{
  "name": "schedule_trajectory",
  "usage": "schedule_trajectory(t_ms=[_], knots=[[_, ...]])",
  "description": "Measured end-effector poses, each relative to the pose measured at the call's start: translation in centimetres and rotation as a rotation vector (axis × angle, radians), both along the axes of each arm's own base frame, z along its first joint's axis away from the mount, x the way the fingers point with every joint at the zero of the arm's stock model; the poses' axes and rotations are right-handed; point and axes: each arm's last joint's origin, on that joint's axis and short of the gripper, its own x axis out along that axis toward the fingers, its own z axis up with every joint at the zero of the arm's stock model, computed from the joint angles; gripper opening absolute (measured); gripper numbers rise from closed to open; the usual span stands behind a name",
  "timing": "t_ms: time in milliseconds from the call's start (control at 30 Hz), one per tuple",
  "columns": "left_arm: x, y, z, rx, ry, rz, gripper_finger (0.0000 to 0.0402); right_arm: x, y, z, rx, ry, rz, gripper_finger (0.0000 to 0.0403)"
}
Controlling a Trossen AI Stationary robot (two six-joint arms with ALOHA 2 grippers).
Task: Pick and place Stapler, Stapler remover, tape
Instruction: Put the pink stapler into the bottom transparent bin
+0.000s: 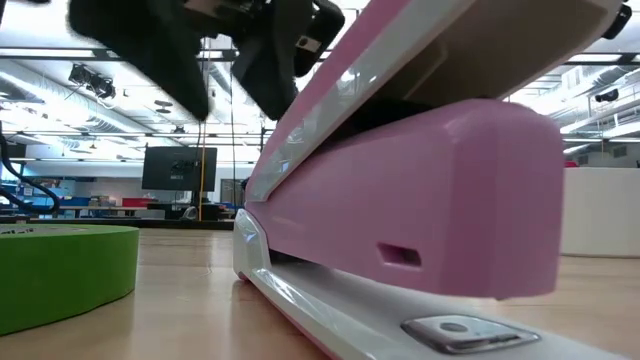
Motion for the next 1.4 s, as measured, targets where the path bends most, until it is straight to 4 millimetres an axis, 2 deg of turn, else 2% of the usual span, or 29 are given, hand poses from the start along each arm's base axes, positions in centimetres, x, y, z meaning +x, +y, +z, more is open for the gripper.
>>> schedule_trajectory(t_ms=[100, 233, 433, 867, 1033, 1400], knots=[[-0.1, -0.4, -0.6, 0.107, -0.035, -0.070, 0.0199, 0.1, 0.1, 0.0, 0.002, -0.011, 0.000, 0.0219], [0.3, 0.0, -0.8, 0.199, -0.085, -0.020, 0.0199, 0.2, 0.1, 0.1, -0.005, -0.031, -0.008, 0.0219], [0.7, 0.7, -0.9, 0.151, -0.058, -0.027, 0.0197, 0.4, 0.2, 0.2, -0.011, -0.044, 0.021, 0.0219], [0.6, 0.5, -0.9, 0.094, -0.032, -0.039, 0.0166, 0.4, 0.3, 0.3, -0.009, -0.051, 0.026, 0.0220], [0.7, 0.6, -0.9, 0.060, -0.016, 0.013, 0.0167, 0.4, 0.3, 0.3, -0.009, -0.053, 0.025, 0.0220], [0.7, 0.4, -1.0, 0.040, -0.012, 0.001, 0.0167, 0.5, 0.3, 0.4, -0.022, -0.072, 0.014, 0.0220]])
